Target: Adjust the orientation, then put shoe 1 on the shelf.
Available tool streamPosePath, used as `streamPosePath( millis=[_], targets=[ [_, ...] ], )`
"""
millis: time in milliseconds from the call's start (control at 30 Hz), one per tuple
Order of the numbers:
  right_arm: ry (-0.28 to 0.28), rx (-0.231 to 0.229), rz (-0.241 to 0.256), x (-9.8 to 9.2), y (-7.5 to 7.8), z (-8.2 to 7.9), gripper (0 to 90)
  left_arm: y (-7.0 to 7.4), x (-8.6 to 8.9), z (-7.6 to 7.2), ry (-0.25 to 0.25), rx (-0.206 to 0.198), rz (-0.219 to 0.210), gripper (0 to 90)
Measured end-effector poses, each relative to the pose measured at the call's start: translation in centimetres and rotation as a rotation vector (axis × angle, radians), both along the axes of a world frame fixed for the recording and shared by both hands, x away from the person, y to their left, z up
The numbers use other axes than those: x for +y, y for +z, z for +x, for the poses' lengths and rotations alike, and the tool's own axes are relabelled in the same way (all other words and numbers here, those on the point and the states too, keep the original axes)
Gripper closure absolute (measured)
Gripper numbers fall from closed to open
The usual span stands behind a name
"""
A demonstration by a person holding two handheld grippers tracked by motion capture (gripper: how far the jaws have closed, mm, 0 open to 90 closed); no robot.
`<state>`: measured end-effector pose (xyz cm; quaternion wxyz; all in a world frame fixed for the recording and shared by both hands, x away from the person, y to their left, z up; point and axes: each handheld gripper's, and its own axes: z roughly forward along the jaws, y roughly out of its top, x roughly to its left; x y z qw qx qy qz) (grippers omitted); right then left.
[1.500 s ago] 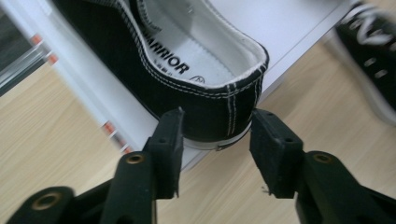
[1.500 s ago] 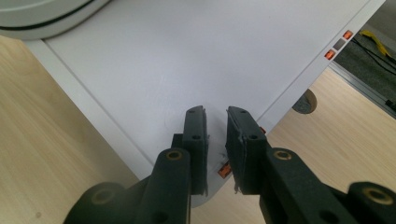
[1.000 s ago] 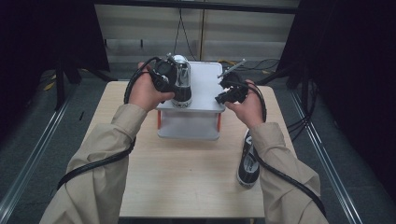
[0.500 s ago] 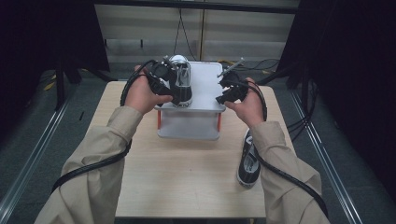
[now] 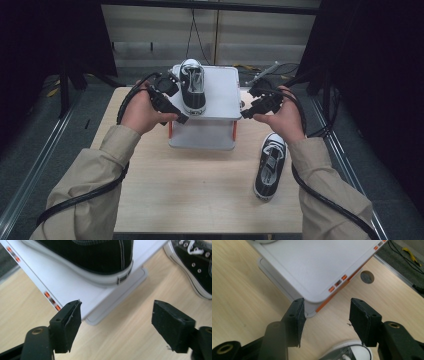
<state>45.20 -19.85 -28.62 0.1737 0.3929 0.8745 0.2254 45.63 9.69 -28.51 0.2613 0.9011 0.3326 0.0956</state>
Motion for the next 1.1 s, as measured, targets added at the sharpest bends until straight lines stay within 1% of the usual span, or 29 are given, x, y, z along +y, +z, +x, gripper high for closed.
streamPosePath(
  millis=[67,133,200,267,333,367,433,533,567,667,833,900,933,1000,1033,1100],
  targets=[
    [0.004,0.013,0.004,-0.4,-0.2,-0.6,45.2,-0.5,0.3,-0.3,0.005,0.011,0.001,21.9],
    [0.001,0.037,0.003,-0.8,-0.5,-1.2,44.8,-1.2,0.7,-0.4,0.006,0.018,-0.005,21.1],
    [0.009,0.047,0.0,-1.2,-1.0,-1.7,43.4,-2.0,1.0,-0.6,0.011,0.037,-0.009,20.5],
    [0.006,0.059,-0.005,-1.5,-1.6,-2.2,41.7,-2.7,1.3,-0.7,0.018,0.045,-0.005,19.3],
    [0.01,0.072,-0.01,-1.6,-2.2,-2.6,40.4,-3.3,1.6,-0.8,0.018,0.051,-0.013,18.3],
    [0.011,0.08,-0.017,-1.7,-2.6,-2.8,39.7,-3.8,1.7,-0.9,0.015,0.053,-0.002,18.3],
    [0.022,0.086,-0.013,-1.9,-3.5,-3.4,38.8,-4.5,2.0,-1.0,0.012,0.058,-0.003,18.2],
    [0.043,0.11,-0.01,-2.1,-5.0,-4.5,38.4,-5.8,2.4,-1.3,0.014,0.069,-0.005,18.0],
    [0.045,0.114,-0.015,-2.2,-5.3,-4.8,38.2,-6.4,2.5,-1.4,0.015,0.074,-0.004,18.0],
    [0.071,0.135,-0.027,-2.4,-6.7,-6.0,37.5,-8.1,3.0,-1.6,0.025,0.093,-0.006,18.1],
    [0.093,0.157,-0.03,-2.7,-8.2,-7.3,36.6,-10.5,3.8,-1.9,0.047,0.125,-0.011,18.7],
    [0.104,0.163,-0.031,-2.8,-8.7,-7.7,36.6,-11.2,4.0,-2.0,0.056,0.128,-0.019,18.8],
    [0.1,0.168,-0.031,-2.8,-8.9,-7.9,36.6,-11.5,4.1,-2.1,0.05,0.127,-0.019,18.8],
    [0.112,0.175,-0.035,-2.7,-9.3,-8.3,36.8,-12.2,4.2,-2.1,0.058,0.137,-0.029,18.8],
    [0.122,0.185,-0.038,-2.5,-9.5,-8.6,36.9,-12.4,4.2,-2.1,0.056,0.139,-0.025,18.9],
    [0.13,0.182,-0.046,-2.4,-9.7,-8.9,37.7,-12.8,4.2,-2.1,0.055,0.142,-0.028,18.9]
  ],
)
